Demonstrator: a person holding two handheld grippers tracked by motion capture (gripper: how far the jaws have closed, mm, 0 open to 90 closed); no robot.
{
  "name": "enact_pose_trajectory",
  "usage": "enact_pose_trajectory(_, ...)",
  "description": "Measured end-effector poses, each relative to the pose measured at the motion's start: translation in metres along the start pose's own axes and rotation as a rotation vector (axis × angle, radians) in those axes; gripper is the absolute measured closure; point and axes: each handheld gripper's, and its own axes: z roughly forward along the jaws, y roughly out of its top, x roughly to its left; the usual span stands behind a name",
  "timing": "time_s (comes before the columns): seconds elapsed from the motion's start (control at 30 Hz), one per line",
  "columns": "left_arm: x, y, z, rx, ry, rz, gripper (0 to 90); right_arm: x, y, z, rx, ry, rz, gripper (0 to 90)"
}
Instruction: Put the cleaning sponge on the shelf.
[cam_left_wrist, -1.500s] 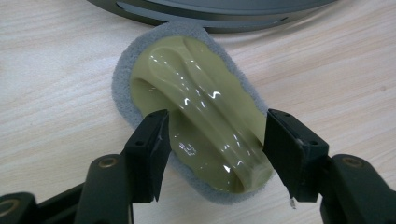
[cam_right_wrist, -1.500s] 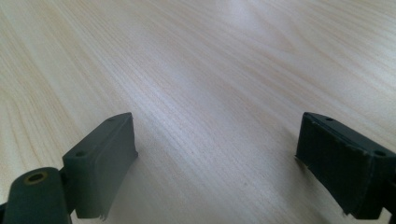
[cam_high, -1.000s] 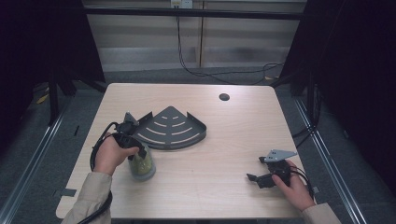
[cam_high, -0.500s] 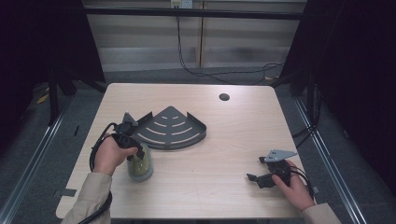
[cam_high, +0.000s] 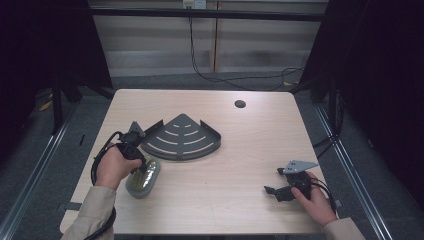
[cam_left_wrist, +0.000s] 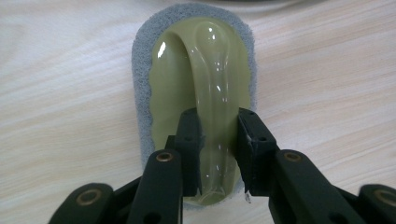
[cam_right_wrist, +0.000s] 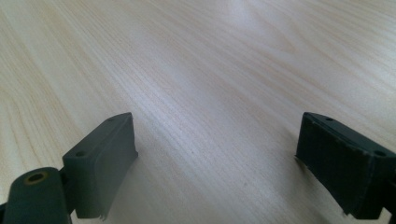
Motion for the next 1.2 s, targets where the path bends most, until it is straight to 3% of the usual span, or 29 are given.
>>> enact_pose_trajectory(0.37, 0.005, -0.003, -0.021, -0.012, 0.021, 0.054, 72.1, 0.0, 0.0, 0.0, -0.001, 0.0, -0.001, 11.3)
enact_pose_trajectory(0.53, 0.006, -0.002, -0.028, -0.01, 0.015, 0.056, 72.1, 0.0, 0.0, 0.0, -0.001, 0.0, -0.001, 11.3)
enact_pose_trajectory(0.83, 0.002, 0.006, -0.051, -0.014, 0.011, 0.093, 72.2, 0.0, 0.0, 0.0, -0.001, 0.0, 0.002, 11.3)
enact_pose_trajectory(1.2, -0.001, 0.015, -0.062, -0.013, 0.01, 0.115, 72.2, 0.0, 0.0, 0.0, -0.003, 0.0, 0.0, 11.3)
